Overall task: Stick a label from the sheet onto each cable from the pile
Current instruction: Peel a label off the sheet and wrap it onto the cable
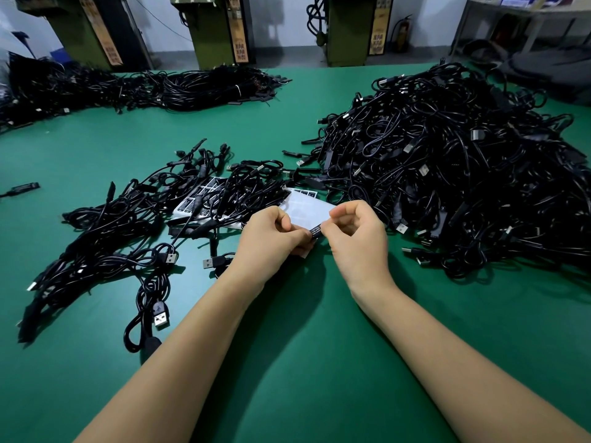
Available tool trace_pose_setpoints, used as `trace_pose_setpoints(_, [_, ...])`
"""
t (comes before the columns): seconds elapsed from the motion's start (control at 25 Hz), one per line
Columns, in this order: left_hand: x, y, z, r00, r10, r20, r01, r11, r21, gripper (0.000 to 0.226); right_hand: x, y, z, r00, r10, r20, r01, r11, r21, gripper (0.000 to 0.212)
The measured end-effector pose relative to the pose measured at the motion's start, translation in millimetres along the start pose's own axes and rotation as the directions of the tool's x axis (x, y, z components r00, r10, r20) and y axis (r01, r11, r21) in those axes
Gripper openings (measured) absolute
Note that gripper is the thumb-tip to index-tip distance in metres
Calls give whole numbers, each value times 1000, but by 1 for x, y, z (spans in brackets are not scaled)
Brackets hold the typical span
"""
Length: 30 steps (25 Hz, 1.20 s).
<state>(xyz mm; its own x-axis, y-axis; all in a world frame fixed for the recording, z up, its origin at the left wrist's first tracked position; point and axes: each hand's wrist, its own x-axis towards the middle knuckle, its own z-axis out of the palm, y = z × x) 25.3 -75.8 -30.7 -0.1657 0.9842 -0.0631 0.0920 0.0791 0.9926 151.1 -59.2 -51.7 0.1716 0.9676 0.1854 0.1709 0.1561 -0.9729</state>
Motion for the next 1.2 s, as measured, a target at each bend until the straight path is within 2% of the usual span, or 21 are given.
trace_pose_setpoints(0.16, [-1,-1,2,999,19,-36,-19,1000,2,39,-3,-4,-1,998,-65,-2,65,996,-64,28])
trace_pose_setpoints(0.52, [1,-1,1,999,9,-39,-10,1000,-25,38,-2,-4,-3,999,-49,1,49,997,-57,24])
trace_pose_setpoints(0.88, [-2,-2,3,998,19,-67,-19,1000,-9,40,-6,-5,-1,994,-105,-18,100,975,-196,13])
trace_pose_setpoints(1.2, [-4,0,4,998,17,-67,-17,1000,-1,42,-6,-4,-1,995,-103,-1,100,971,-216,14])
